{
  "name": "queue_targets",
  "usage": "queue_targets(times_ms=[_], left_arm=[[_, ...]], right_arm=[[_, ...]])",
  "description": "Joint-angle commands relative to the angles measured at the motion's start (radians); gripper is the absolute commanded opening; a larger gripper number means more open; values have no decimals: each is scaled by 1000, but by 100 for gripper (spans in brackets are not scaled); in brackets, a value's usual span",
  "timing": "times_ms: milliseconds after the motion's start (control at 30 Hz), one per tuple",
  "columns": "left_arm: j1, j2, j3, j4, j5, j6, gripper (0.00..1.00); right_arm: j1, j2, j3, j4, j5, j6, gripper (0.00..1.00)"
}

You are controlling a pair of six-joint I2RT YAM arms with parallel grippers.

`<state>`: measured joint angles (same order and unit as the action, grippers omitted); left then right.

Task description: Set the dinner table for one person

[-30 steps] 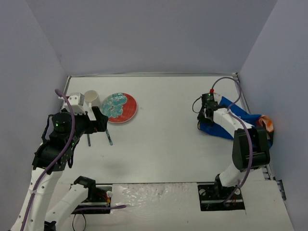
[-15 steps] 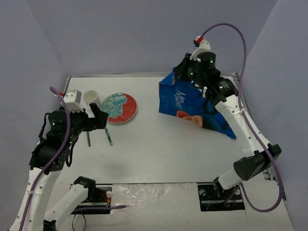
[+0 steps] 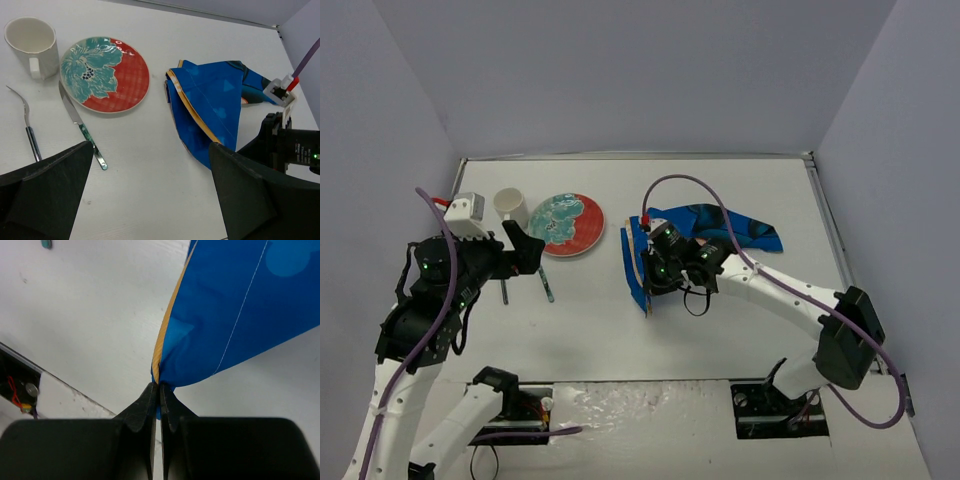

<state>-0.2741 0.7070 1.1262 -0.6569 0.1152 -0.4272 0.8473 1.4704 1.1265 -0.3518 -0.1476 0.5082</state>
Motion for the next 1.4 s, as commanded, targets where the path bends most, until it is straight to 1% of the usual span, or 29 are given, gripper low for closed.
queue_targets(times_ms=[0,100,200,300,333,400,533,667,800,967,1200,1267,1367], left_arm=[[-5,27,-21,58,37,-54,97],[-9,55,-72,124,83,-129,97],[-17,124,-117,211,113,-221,97],[-45,215,-133,288,116,-289,97],[-63,256,-127,293,116,-293,97],[-127,397,-96,354,99,-354,97],[-197,603,-36,435,67,-423,97],[-242,775,50,495,84,-493,97],[-287,894,105,527,90,-587,96],[-318,986,88,587,98,-713,92],[-355,1038,62,646,108,-780,92],[-360,1056,68,686,113,-793,92],[-364,1098,84,695,117,-807,91]], right_arm=[[16,-159,-35,-79,140,39,0],[18,-194,-98,-143,193,109,0],[17,-270,-178,-187,232,210,0],[16,-345,-257,-193,244,288,0],[16,-365,-272,-193,247,305,0],[15,-419,-300,-193,284,331,0],[15,-459,-331,-197,315,368,0],[15,-491,-352,-199,340,389,0],[15,-497,-351,-197,360,394,0],[15,-497,-341,-197,376,395,0],[15,-504,-342,-196,390,401,0],[15,-507,-344,-196,391,404,0],[15,-511,-346,-196,391,402,0]])
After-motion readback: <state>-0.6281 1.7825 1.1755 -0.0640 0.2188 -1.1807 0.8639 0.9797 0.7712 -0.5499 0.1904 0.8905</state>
